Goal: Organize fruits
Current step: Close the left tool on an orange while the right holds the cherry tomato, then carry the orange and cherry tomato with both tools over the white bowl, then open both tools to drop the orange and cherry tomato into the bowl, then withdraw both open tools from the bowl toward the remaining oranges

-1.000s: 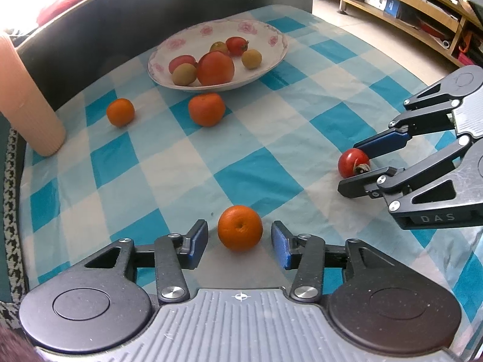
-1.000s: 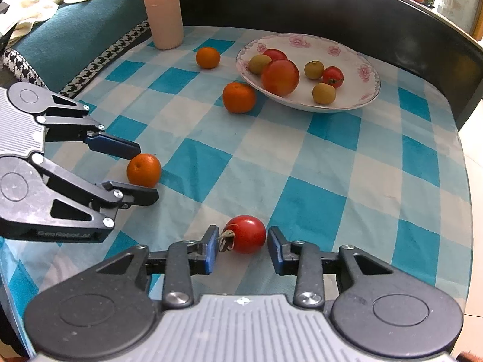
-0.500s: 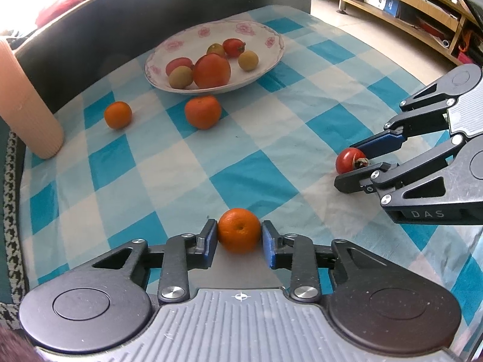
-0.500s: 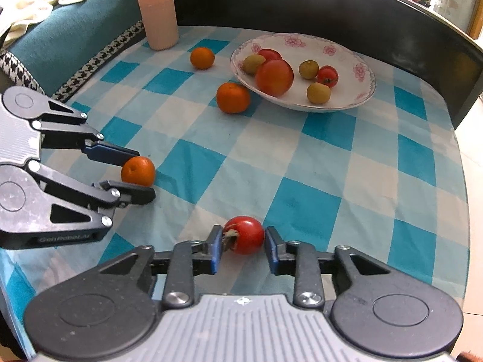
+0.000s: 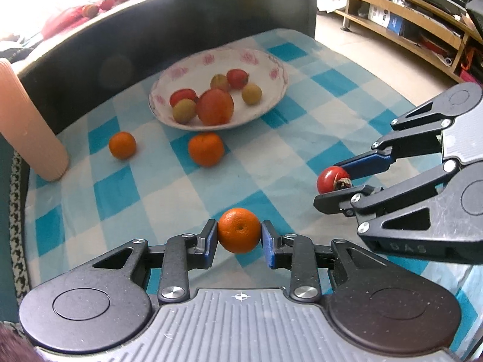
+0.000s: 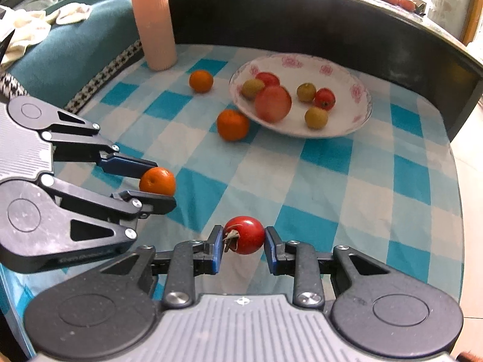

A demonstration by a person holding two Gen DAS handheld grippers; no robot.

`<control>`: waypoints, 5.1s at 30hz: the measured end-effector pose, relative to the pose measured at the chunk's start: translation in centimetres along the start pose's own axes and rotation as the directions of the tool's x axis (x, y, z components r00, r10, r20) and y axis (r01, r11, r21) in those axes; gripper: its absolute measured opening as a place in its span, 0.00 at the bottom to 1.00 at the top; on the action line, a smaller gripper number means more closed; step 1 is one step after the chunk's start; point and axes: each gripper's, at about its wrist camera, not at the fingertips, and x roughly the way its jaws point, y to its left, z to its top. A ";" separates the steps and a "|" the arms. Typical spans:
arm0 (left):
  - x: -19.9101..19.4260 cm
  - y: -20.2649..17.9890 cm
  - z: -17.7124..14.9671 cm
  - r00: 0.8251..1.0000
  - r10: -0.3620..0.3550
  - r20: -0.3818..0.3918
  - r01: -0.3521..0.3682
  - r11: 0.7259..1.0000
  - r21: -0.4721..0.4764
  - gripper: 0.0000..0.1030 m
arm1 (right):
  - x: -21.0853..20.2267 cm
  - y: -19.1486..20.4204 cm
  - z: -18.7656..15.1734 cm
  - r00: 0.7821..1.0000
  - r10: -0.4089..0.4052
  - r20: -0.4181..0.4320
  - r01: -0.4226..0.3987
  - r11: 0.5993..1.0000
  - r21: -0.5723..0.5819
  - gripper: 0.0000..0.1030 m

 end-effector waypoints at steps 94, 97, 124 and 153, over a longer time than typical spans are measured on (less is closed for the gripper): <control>7.0 5.7 13.3 0.989 0.102 0.110 -0.088 0.989 -0.121 0.45 | 5.7 -11.0 12.2 0.983 -0.091 0.162 0.048 0.967 0.251 0.43; 6.6 5.8 13.3 0.988 0.103 0.117 -0.088 0.988 -0.126 0.47 | 5.4 -11.1 12.3 0.980 -0.098 0.172 0.051 0.965 0.256 0.43; 1.4 8.8 7.2 0.986 0.141 0.091 -0.119 0.971 -0.209 0.56 | 1.6 -5.1 9.1 0.989 -0.020 0.144 -0.003 0.988 0.157 0.43; 8.3 12.1 6.2 0.992 0.121 0.046 -0.109 0.973 -0.204 0.41 | 6.3 -1.9 6.8 0.997 0.042 0.071 -0.051 0.991 0.122 0.44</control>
